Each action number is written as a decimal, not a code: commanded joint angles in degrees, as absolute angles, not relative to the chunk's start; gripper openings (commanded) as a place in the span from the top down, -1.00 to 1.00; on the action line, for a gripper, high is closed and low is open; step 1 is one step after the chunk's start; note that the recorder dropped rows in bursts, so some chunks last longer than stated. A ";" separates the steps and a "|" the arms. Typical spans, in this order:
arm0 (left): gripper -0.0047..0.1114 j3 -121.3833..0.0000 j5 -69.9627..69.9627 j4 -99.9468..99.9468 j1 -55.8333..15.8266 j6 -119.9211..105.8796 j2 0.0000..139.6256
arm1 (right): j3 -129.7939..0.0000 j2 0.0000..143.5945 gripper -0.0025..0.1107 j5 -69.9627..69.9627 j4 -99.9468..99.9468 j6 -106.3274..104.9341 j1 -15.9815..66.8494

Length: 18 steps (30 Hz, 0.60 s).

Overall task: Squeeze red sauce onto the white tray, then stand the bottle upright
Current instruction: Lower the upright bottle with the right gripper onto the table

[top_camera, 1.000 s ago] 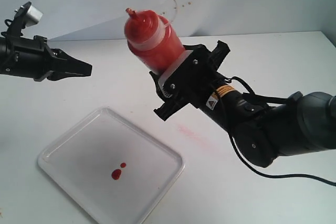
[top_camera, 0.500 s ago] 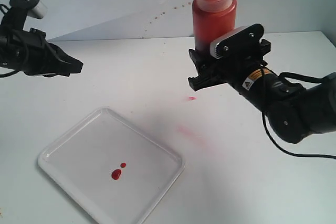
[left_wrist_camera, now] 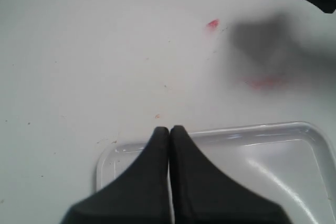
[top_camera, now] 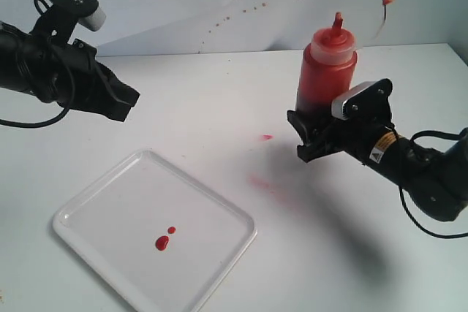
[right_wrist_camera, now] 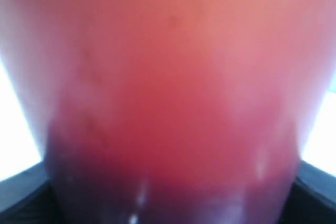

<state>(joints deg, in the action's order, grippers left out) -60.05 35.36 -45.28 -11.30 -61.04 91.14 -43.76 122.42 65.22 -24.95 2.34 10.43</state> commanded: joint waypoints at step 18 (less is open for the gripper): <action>0.92 -60.22 34.63 -45.67 -11.56 -60.05 90.78 | -43.86 129.74 0.96 69.96 -23.58 0.00 9.20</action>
